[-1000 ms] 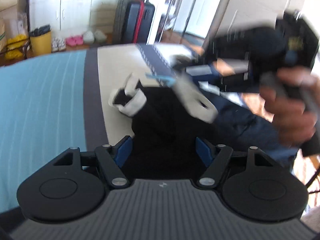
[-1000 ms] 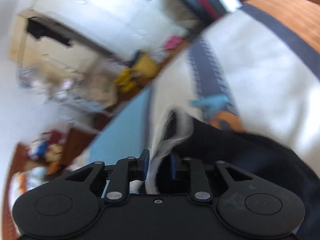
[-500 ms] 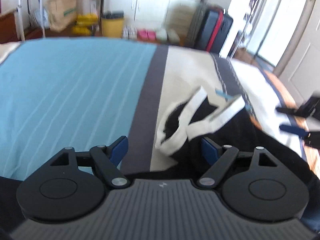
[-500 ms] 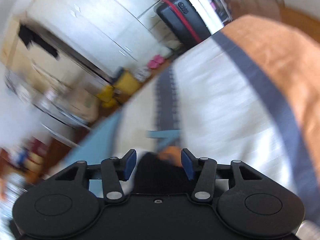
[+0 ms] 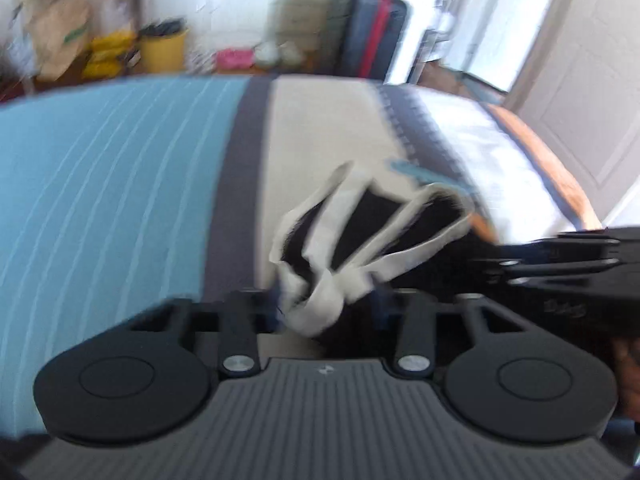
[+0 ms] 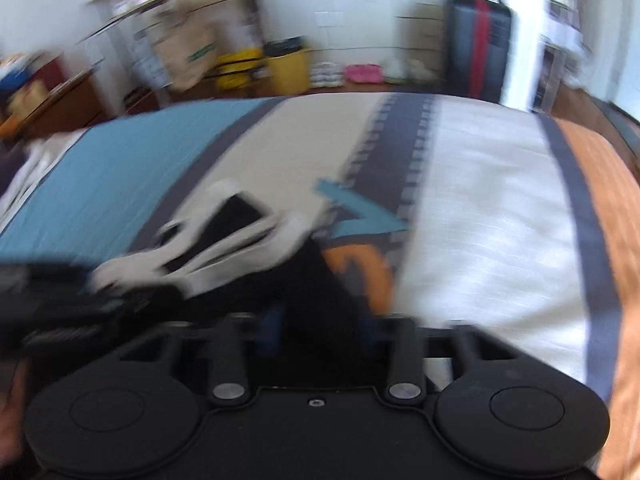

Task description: Fold clothes

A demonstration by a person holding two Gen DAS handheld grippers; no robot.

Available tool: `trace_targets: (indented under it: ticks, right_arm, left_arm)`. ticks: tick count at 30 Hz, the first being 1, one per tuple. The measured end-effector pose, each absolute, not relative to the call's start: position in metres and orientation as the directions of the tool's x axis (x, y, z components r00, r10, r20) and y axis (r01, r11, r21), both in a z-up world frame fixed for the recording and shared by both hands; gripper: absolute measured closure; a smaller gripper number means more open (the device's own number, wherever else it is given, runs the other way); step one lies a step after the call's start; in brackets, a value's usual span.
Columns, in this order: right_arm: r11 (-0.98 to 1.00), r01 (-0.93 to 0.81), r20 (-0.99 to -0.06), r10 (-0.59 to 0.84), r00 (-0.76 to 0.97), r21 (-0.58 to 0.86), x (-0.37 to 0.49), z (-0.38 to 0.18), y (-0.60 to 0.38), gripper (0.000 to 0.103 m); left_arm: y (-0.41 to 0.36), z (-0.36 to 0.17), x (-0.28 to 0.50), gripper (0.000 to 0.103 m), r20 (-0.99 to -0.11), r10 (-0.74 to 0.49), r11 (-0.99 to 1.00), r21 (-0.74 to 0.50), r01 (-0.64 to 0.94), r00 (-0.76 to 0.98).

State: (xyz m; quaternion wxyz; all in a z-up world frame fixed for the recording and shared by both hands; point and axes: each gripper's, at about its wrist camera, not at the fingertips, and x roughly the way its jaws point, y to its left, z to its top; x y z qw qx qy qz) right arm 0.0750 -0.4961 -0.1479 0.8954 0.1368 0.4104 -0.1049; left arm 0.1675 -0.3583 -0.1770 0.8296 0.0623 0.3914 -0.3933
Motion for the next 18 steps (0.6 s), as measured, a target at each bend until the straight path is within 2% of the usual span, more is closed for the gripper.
trace_targets:
  ticks: [1, 6, 7, 8, 10, 12, 13, 15, 16, 17, 18]
  right_arm:
    - [0.948, 0.281, -0.76, -0.07, 0.646, 0.151, 0.074, -0.147, -0.492, 0.095]
    - [0.917, 0.363, -0.641, -0.179, 0.746, 0.166, 0.039, -0.111, -0.493, 0.097]
    - [0.918, 0.364, -0.595, -0.206, 0.777, 0.158, 0.032, -0.1, -0.49, 0.097]
    - [0.918, 0.367, -0.548, -0.231, 0.804, 0.15, 0.026, -0.09, -0.487, 0.098]
    - [0.906, 0.392, -0.535, -0.254, 0.806, 0.16, 0.028, -0.089, -0.49, 0.097]
    - [0.87, 0.483, -0.568, -0.348, 0.746, 0.101, 0.039, -0.104, -0.493, 0.097]
    - [0.846, 0.523, -0.595, -0.368, 0.714, 0.104, 0.039, -0.109, -0.497, 0.091]
    - [0.793, 0.6, -0.648, -0.403, 0.646, 0.104, 0.038, -0.12, -0.506, 0.088]
    - [0.766, 0.634, -0.672, -0.415, 0.613, 0.106, 0.037, -0.125, -0.511, 0.088]
    - [0.755, 0.638, -0.666, -0.397, 0.632, 0.154, 0.031, -0.12, -0.514, 0.088]
    - [0.742, 0.639, -0.658, -0.38, 0.65, 0.203, 0.025, -0.116, -0.517, 0.084]
  left_arm:
    - [-0.36, -0.169, 0.159, 0.085, -0.66, -0.636, 0.66, -0.196, 0.726, 0.4]
    - [-0.353, -0.134, 0.126, 0.085, -0.426, -0.745, 0.605, -0.106, 0.789, 0.513]
    - [-0.357, -0.135, 0.13, 0.079, -0.441, -0.709, 0.641, -0.076, 0.764, 0.55]
    - [-0.363, -0.139, 0.137, 0.063, -0.481, -0.661, 0.677, -0.049, 0.734, 0.577]
    - [-0.375, -0.153, 0.153, 0.05, -0.58, -0.56, 0.728, -0.003, 0.685, 0.592]
    - [-0.384, -0.167, 0.169, 0.05, -0.669, -0.457, 0.763, 0.043, 0.645, 0.586]
    - [-0.381, -0.167, 0.171, 0.05, -0.678, -0.426, 0.775, 0.068, 0.628, 0.599]
    - [-0.366, -0.159, 0.172, 0.052, -0.656, -0.38, 0.801, 0.12, 0.587, 0.652]
    - [-0.355, -0.152, 0.172, 0.049, -0.638, -0.365, 0.81, 0.14, 0.569, 0.678]
    - [-0.343, -0.144, 0.173, 0.042, -0.629, -0.36, 0.813, 0.151, 0.563, 0.689]
    - [-0.331, -0.137, 0.174, 0.037, -0.623, -0.358, 0.813, 0.158, 0.561, 0.695]
